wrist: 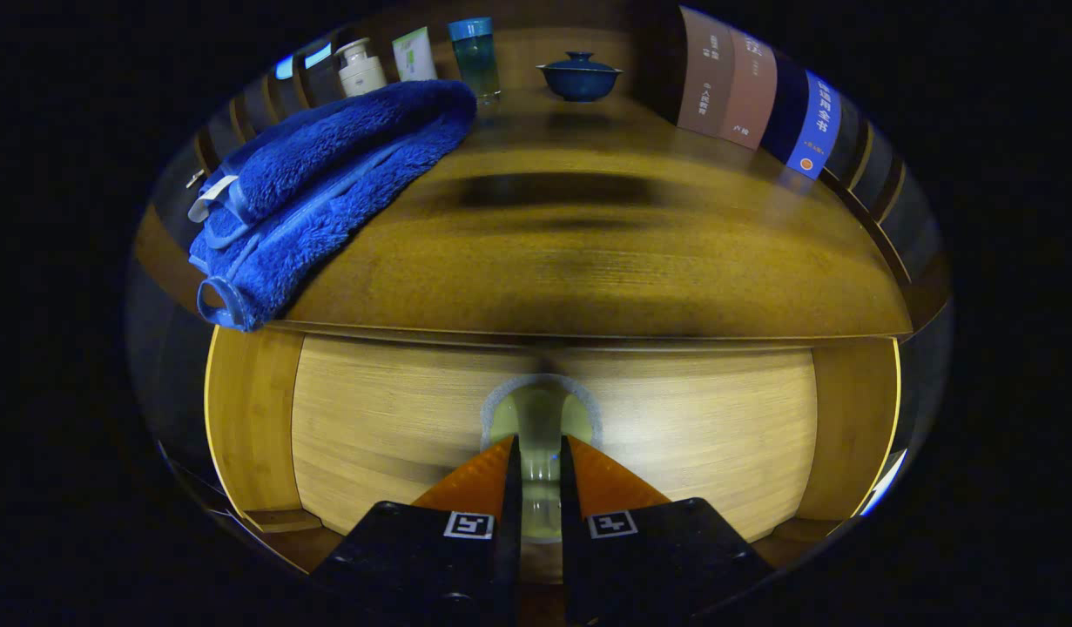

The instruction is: Pull open the drawer, take out the items inside it, and place them on the countertop above the cabinet.

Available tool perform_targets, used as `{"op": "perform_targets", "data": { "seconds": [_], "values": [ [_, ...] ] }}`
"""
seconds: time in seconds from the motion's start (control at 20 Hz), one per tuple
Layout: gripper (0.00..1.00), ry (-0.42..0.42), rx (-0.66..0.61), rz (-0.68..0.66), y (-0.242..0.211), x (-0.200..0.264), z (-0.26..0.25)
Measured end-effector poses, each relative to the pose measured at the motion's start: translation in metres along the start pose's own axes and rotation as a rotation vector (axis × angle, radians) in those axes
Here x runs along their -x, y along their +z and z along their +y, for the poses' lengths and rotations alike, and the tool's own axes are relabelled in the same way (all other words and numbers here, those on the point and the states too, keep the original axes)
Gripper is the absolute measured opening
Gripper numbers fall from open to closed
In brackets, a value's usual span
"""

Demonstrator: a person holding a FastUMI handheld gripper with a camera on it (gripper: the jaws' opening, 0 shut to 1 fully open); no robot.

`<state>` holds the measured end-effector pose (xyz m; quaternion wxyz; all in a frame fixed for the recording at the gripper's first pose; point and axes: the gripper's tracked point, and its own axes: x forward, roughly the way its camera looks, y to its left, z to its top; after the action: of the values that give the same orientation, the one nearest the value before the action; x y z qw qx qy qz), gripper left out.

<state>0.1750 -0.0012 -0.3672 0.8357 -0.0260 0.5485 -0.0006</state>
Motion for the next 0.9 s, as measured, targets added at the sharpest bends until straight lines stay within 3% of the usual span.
{"op": "perform_targets", "data": {
  "seconds": [0.4,0.7,0.9],
  "values": [
    [0.24,0.043,-0.004,-0.063,-0.009,0.028,0.002],
    [0.24,0.077,-0.034,-0.283,0.001,0.105,0.001],
    [0.24,0.086,-0.048,-0.455,0.036,0.155,0.002]
  ]
}}
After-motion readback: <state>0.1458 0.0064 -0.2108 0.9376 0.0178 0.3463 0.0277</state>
